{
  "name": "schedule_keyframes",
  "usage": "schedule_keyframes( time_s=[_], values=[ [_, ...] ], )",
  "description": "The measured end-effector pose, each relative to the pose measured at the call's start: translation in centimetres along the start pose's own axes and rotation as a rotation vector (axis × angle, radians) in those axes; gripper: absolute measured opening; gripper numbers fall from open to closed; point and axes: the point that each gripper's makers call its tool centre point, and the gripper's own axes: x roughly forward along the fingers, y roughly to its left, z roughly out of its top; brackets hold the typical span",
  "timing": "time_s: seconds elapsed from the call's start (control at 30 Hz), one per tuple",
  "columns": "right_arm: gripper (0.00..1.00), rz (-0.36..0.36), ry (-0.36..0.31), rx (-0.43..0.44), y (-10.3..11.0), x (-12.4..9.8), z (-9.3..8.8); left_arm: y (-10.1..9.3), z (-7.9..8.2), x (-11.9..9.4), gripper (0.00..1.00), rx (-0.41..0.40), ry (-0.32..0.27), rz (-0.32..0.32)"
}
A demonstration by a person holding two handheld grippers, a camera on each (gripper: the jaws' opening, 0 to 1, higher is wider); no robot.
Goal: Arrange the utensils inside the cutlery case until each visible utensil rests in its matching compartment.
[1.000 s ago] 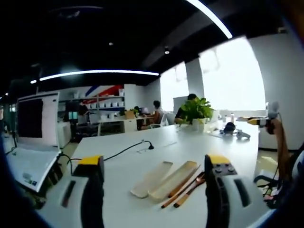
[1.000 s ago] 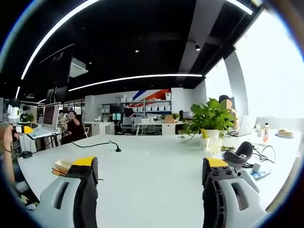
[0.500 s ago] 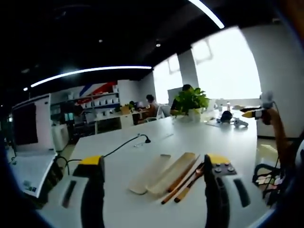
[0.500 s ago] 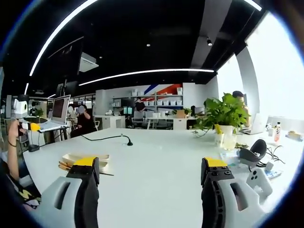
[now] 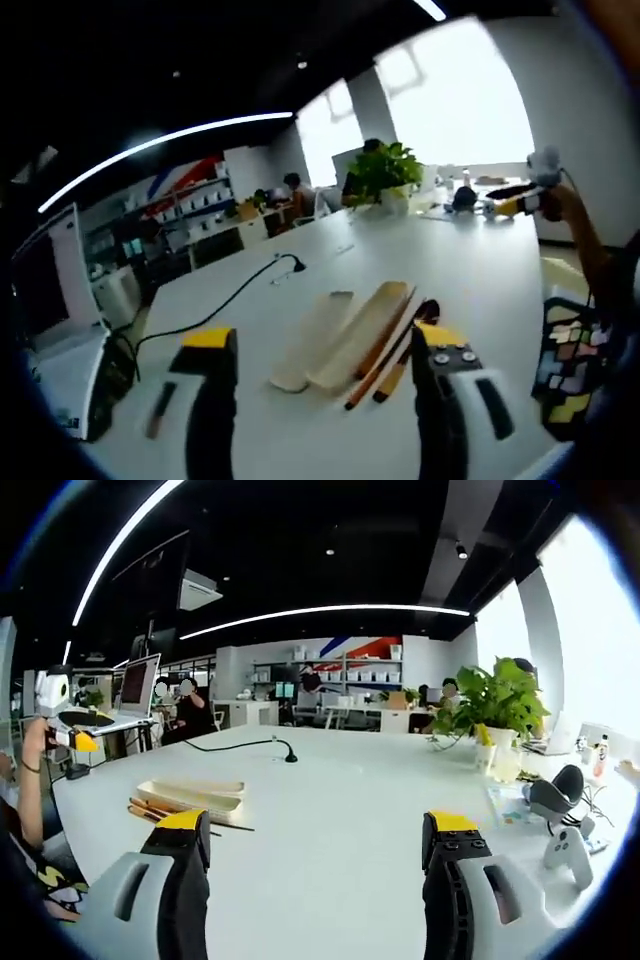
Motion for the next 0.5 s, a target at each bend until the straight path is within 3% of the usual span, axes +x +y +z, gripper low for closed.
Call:
schedule_keyframes(
  time_s=[0.23, 0.37, 0.5],
  values=[
    [0.87, -0.009, 0.016, -0.011, -0.2, 0.2, -0.3, -0.6, -0.8, 0.4, 0.64, 0.039, 0.034, -0.052],
    [0.87, -0.018, 0.012, -0.012, -0.6, 0.0, -0.3, -1.0, -0.9, 0.5, 0.51, 0.075, 0.033, -0.077],
    [0.85, -0.023, 0.028, -0.017, -0.7, 0.0, -0.6, -1.5, -1.5, 1.3, 0.46, 0.099, 0.054, -0.099]
  ],
)
